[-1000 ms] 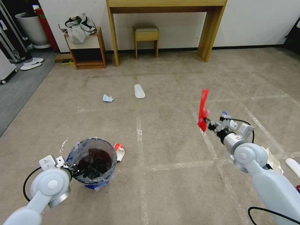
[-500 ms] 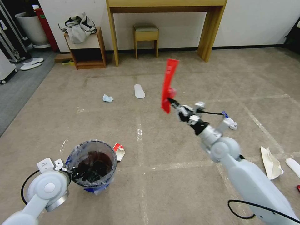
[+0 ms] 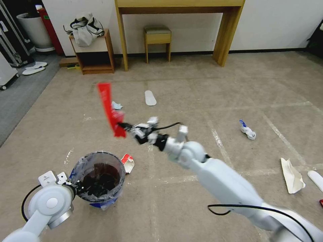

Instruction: Pick up the trash bin and place the garbage on the floor into it.

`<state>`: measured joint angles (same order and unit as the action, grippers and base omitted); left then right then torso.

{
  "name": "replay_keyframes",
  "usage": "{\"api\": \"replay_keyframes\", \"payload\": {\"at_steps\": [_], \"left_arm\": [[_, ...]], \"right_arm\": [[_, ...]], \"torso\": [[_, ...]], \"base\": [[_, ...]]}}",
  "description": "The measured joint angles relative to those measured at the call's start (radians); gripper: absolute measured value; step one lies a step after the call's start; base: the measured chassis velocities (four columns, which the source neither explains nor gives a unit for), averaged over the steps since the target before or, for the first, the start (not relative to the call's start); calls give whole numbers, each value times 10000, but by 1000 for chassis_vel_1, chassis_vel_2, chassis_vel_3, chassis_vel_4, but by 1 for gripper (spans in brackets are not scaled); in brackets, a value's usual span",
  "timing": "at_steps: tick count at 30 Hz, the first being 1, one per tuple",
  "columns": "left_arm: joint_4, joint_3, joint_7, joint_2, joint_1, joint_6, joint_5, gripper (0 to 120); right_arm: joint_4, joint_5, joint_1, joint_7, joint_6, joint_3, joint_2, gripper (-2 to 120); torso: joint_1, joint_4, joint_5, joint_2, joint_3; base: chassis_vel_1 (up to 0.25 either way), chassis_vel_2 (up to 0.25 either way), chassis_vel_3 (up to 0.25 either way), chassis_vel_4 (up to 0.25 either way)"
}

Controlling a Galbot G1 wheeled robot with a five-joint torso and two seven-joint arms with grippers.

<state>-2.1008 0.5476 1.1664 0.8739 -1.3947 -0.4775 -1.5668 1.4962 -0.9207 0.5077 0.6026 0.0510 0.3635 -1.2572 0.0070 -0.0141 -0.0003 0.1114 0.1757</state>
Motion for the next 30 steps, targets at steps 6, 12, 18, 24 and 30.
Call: {"api": "replay_keyframes", "payload": {"at_steps": [6, 12, 18, 24, 30], "left_arm": [[44, -7, -1, 28, 80, 1, -2, 1], [51, -32, -1, 4, 122, 3, -24, 1], [44, -47, -3, -5, 131, 3, -26, 1], [5, -50, -7, -96, 147, 2, -38, 1], [-9, -50, -10, -111, 151, 4, -40, 1]], "right_arm": [[-454, 319, -209, 143, 63, 663, -449, 0], [-857, 558, -253, 170, 122, 1013, -753, 0], [-1193, 778, -148, 209, 186, 1103, -857, 0], [-1370, 1020, 78, 233, 237, 1202, -841, 0], [-1446, 1189, 247, 239, 281, 1219, -839, 0]], "torso": [[0, -2, 0, 0, 0], [0, -1, 1, 0, 0], [0, -2, 2, 0, -1], [-1, -2, 2, 0, -1], [-1, -2, 3, 0, -1]], "base": [[0, 0, 0, 0], [0, 0, 0, 0], [0, 0, 0, 0], [0, 0, 0, 0], [0, 0, 0, 0]]}}
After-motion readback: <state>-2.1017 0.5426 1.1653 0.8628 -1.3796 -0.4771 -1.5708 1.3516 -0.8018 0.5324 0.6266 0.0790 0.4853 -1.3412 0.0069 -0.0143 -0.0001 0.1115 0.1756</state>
